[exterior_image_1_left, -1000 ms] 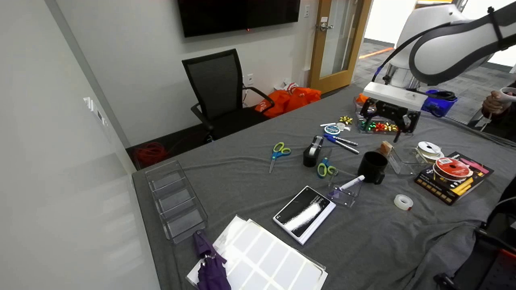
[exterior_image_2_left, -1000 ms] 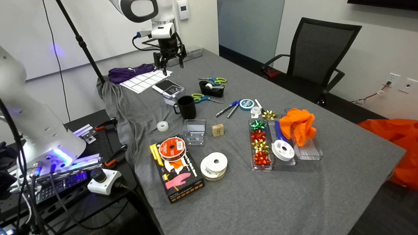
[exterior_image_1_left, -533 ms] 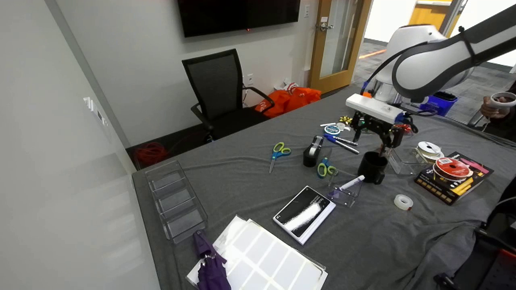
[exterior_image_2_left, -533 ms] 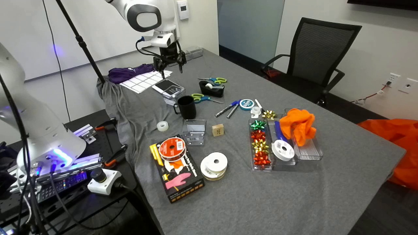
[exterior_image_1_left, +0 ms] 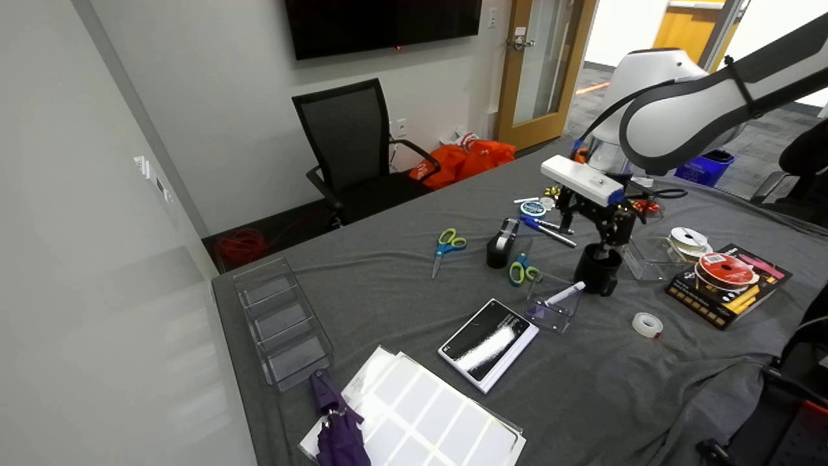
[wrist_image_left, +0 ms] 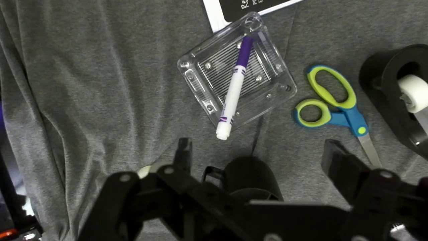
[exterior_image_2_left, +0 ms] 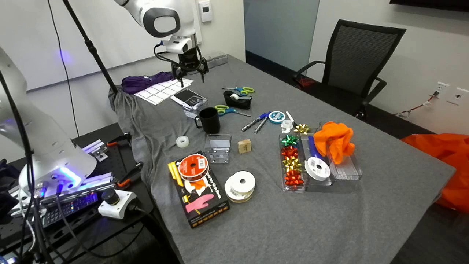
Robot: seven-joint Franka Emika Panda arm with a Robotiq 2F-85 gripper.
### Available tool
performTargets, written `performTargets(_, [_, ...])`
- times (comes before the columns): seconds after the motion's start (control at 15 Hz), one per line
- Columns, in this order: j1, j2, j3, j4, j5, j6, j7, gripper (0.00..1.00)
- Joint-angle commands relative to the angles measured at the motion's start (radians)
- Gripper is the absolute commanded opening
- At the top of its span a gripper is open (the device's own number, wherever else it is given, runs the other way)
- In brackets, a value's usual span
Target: Put the marker inside the black cup
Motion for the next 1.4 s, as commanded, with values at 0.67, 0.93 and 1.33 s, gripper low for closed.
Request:
performTargets(0.67, [0.202, 0.262, -0.040, 0.187, -0.326, -0.063, 0.633, 1.00])
performTargets(0.93, [0.208, 0.322, -0.063, 0.228, -0.320, -0.105, 0.653, 1.00])
performTargets(1.33, [0.214, 0.369, -0.080, 0.272, -0.315, -0.161, 0.689, 0.53])
